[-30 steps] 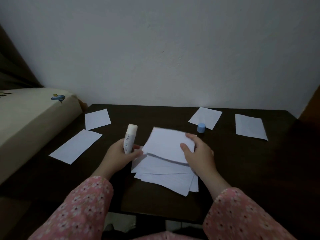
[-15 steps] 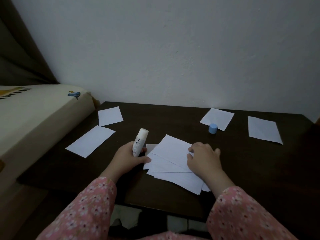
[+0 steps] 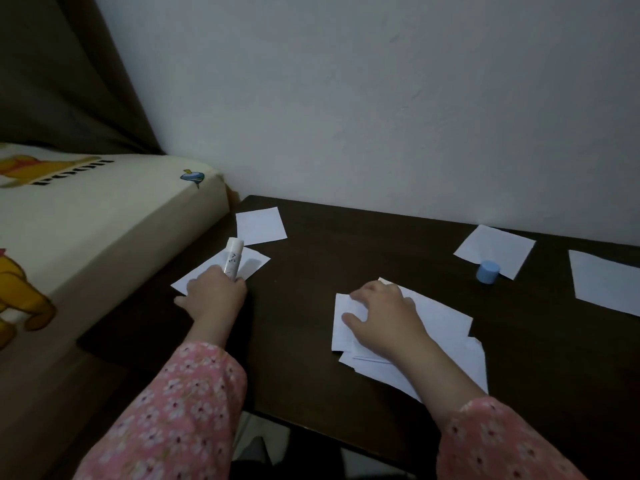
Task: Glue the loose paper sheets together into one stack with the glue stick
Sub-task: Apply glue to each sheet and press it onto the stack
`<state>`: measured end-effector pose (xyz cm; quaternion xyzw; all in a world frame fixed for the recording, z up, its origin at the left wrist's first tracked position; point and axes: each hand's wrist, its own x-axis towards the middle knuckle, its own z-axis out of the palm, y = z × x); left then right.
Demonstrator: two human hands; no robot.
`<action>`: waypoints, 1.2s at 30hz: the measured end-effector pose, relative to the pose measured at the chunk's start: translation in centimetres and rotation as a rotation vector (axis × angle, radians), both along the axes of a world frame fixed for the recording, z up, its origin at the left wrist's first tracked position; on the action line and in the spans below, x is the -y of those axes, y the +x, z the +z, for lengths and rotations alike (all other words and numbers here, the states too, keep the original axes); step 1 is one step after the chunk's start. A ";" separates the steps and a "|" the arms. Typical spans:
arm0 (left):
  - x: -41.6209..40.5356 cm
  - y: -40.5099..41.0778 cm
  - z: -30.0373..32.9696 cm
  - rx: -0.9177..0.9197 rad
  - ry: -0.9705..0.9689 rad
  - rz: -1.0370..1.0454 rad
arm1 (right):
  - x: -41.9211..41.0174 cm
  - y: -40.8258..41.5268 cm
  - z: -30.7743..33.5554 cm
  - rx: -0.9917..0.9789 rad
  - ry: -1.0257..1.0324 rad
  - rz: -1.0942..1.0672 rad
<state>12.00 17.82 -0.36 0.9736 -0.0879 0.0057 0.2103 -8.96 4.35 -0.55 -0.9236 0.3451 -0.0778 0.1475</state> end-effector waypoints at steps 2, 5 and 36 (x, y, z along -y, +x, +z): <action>0.2 0.2 0.0 0.015 0.052 -0.026 | 0.1 -0.2 -0.4 0.021 0.003 -0.003; 0.7 -0.3 0.0 0.024 0.056 -0.102 | 0.0 -0.4 -0.4 0.019 0.000 0.003; 10.4 -6.1 -0.1 0.043 -0.011 -0.530 | 10.1 -2.3 0.3 -0.114 0.001 0.071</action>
